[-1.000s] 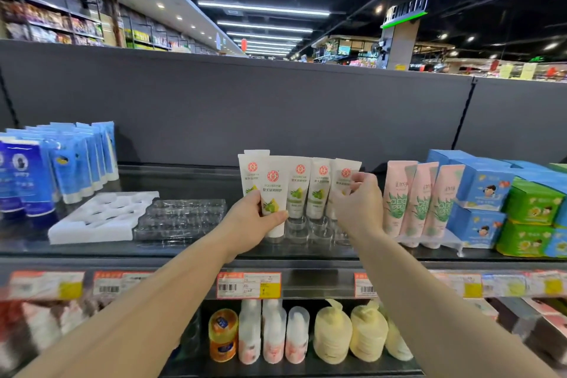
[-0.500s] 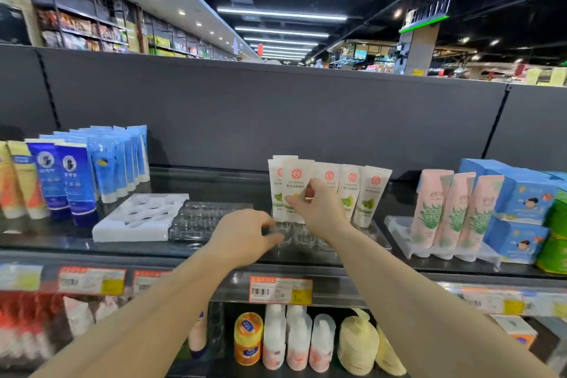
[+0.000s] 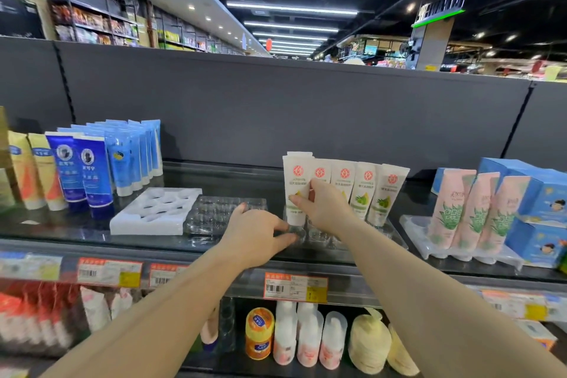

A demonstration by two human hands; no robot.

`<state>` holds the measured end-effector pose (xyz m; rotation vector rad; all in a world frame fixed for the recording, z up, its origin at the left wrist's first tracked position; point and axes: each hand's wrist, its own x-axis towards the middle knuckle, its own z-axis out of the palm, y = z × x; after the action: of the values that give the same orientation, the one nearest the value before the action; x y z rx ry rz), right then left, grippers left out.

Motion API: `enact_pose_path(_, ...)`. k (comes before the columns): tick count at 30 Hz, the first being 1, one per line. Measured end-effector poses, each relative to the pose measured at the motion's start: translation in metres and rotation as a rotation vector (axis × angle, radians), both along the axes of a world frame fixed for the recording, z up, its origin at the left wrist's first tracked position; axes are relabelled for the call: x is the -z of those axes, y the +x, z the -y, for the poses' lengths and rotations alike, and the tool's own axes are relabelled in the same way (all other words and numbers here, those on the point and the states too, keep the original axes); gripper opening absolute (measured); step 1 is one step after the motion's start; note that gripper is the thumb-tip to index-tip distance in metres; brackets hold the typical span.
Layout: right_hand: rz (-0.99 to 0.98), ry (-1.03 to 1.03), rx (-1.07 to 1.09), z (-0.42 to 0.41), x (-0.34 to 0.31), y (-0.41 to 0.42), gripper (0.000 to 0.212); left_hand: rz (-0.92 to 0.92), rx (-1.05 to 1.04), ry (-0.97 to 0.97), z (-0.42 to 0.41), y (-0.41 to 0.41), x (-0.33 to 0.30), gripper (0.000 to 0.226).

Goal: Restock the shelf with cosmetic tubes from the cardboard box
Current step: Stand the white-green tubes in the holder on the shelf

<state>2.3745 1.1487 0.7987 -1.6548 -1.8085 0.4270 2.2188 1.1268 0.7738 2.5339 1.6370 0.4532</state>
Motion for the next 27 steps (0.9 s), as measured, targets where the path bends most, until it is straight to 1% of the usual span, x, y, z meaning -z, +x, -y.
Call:
enact_pose_path(3, 0.024, 0.029, -0.018, -0.002, 0.008, -0.002, 0.021, 0.013, -0.004, -0.006, 0.001, 0.0, 0.0, 0.035)
enact_pose_path(8, -0.029, 0.019, -0.014, -0.001, 0.017, 0.001, 0.016, 0.013, -0.014, -0.019, 0.002, 0.002, 0.0, 0.038)
enact_pose_path(12, -0.056, 0.018, 0.005, 0.0, 0.017, -0.001, 0.016, -0.007, -0.035, -0.028, 0.005, 0.004, -0.002, 0.039)
enact_pose_path(18, -0.158, 0.011, 0.01, 0.003, 0.019, -0.003, 0.017, 0.047, -0.06, -0.05, 0.016, 0.007, -0.003, 0.038)
enact_pose_path(22, -0.187, -0.006, 0.004, 0.002, 0.02, 0.0, 0.016, 0.108, -0.045, -0.006, 0.02, 0.006, 0.0, 0.036)
enact_pose_path(24, -0.216, -0.012, 0.003, 0.006, 0.019, 0.001, 0.016, 0.095, -0.09, 0.062, 0.023, 0.002, 0.004, 0.047)
enact_pose_path(26, -0.295, 0.004, 0.046, 0.016, 0.015, 0.0, 0.02, 0.023, -0.202, 0.096, 0.027, -0.006, 0.008, 0.06)
enact_pose_path(27, -0.336, 0.04, 0.093, 0.024, 0.013, -0.002, 0.022, -0.025, -0.259, 0.082, 0.029, -0.011, 0.009, 0.065)
